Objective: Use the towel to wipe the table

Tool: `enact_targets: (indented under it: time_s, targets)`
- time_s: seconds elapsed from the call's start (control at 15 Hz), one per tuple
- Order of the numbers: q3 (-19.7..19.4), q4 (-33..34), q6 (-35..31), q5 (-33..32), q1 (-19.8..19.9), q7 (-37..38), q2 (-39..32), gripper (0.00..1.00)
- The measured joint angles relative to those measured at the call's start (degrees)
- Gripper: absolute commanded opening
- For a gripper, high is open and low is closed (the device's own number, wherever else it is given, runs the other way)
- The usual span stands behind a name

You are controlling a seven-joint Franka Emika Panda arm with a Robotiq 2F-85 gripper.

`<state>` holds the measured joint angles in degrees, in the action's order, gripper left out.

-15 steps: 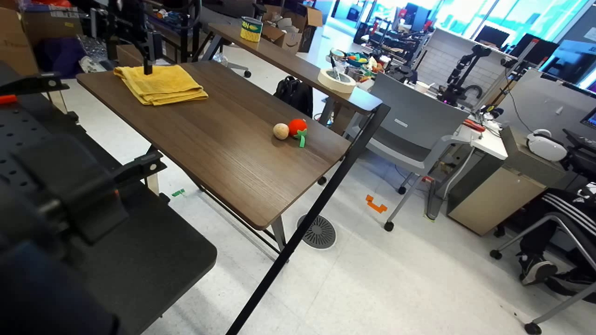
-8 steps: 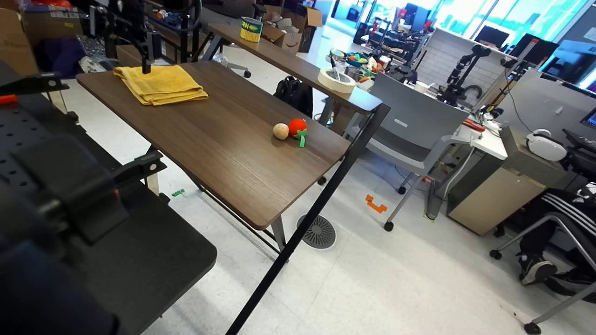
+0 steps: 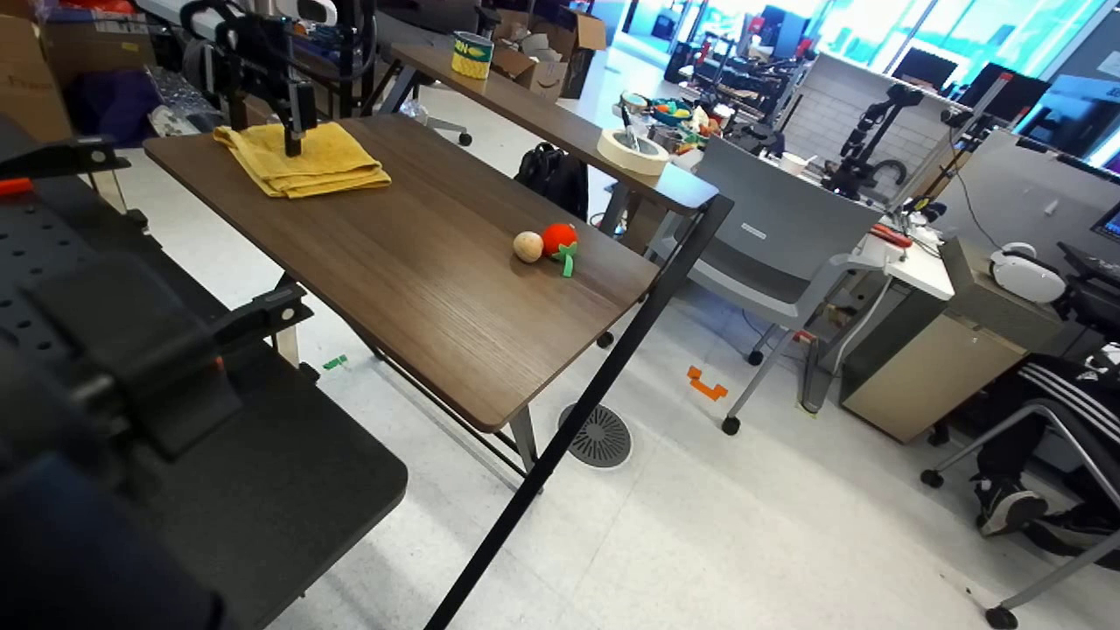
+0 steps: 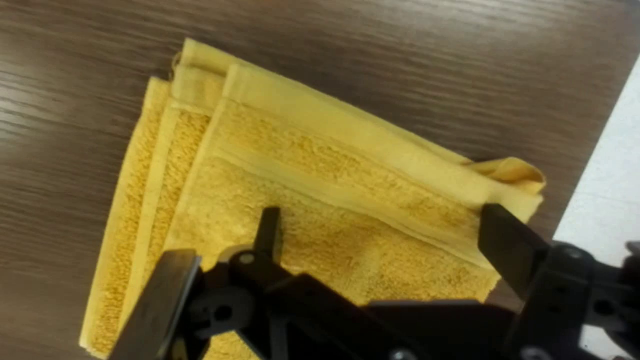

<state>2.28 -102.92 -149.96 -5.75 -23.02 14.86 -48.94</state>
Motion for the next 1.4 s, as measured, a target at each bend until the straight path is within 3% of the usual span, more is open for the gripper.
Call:
enact_targets:
  time_s: [0.53, 0.93, 1.4]
  targets:
    - [-0.7, 11.5, 0.2, 4.6, 0.9, 5.4, -9.4, 1.00]
    - [-1.9, 13.9, 0.0, 7.4, 5.2, 7.5, -11.2, 1.00]
    - [-3.2, 16.0, 0.1, 7.4, 3.8, 9.6, -12.0, 1.00]
